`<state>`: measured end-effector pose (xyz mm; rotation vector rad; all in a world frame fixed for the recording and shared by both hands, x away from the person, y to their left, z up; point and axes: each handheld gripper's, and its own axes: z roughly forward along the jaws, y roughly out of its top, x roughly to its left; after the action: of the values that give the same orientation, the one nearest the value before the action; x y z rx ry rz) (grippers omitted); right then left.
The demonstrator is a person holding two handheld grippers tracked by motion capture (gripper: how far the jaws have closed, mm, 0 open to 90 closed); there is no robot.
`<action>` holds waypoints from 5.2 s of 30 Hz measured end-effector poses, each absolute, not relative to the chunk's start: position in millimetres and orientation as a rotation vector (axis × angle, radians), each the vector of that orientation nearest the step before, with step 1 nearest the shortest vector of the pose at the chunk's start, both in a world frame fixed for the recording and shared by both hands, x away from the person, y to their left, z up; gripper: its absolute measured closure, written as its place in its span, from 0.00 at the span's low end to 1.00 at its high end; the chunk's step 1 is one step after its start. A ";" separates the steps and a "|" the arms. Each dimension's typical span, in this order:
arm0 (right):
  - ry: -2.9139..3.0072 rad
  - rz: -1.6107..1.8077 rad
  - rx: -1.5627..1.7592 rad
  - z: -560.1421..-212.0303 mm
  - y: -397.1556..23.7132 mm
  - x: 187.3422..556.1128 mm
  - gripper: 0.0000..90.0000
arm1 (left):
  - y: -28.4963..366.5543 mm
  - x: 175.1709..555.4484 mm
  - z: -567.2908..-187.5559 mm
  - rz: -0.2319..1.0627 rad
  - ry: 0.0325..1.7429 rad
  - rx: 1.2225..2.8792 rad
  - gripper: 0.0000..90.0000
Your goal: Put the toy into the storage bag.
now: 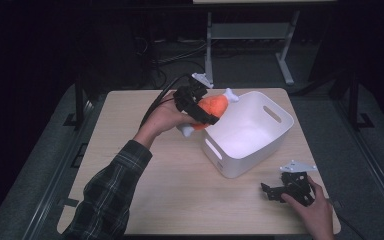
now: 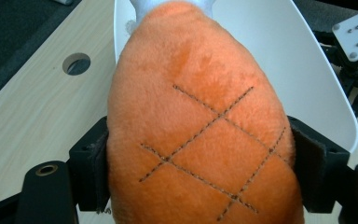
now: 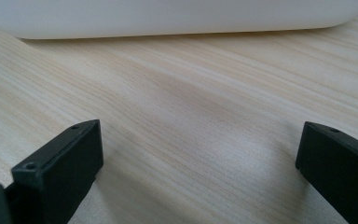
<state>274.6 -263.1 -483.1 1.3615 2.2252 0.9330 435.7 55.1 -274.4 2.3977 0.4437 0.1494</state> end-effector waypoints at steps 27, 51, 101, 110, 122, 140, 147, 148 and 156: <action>2.226 0.933 1.361 -483.1 -263.1 274.7 0.00 | -2.0 473.7 -290.3 0.115 0.391 2.408 0.23; 2.226 0.934 1.363 -483.1 -263.1 274.7 0.00 | -26.2 479.0 -320.9 0.112 0.377 2.500 0.20; 2.227 0.935 1.359 -483.3 -263.3 274.8 0.00 | 94.2 425.9 -299.1 0.227 0.483 2.347 0.16; 2.227 0.934 1.359 -483.3 -263.2 274.8 0.00 | 117.5 407.9 -312.6 0.233 0.516 2.314 0.16; 2.227 0.932 1.358 -483.3 -263.3 274.8 0.00 | 142.8 383.2 -333.9 0.263 0.565 2.289 0.16; 2.228 0.934 1.359 -483.2 -263.2 274.7 0.00 | 187.0 351.7 -377.1 0.314 0.649 2.255 0.17; 2.227 0.932 1.358 -483.4 -263.3 274.9 0.00 | 199.8 337.8 -390.9 0.318 0.676 2.230 0.17; 2.227 0.932 1.359 -483.3 -263.2 274.8 0.00 | 202.1 335.3 -392.7 0.330 0.673 2.233 0.17; 2.227 0.933 1.358 -483.3 -263.3 274.9 0.00 | 214.8 317.3 -408.7 0.370 0.716 2.254 0.17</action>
<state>274.9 -263.3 -483.3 1.3585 2.2270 0.9326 317.3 214.8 -408.7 2.2542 0.7159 0.3705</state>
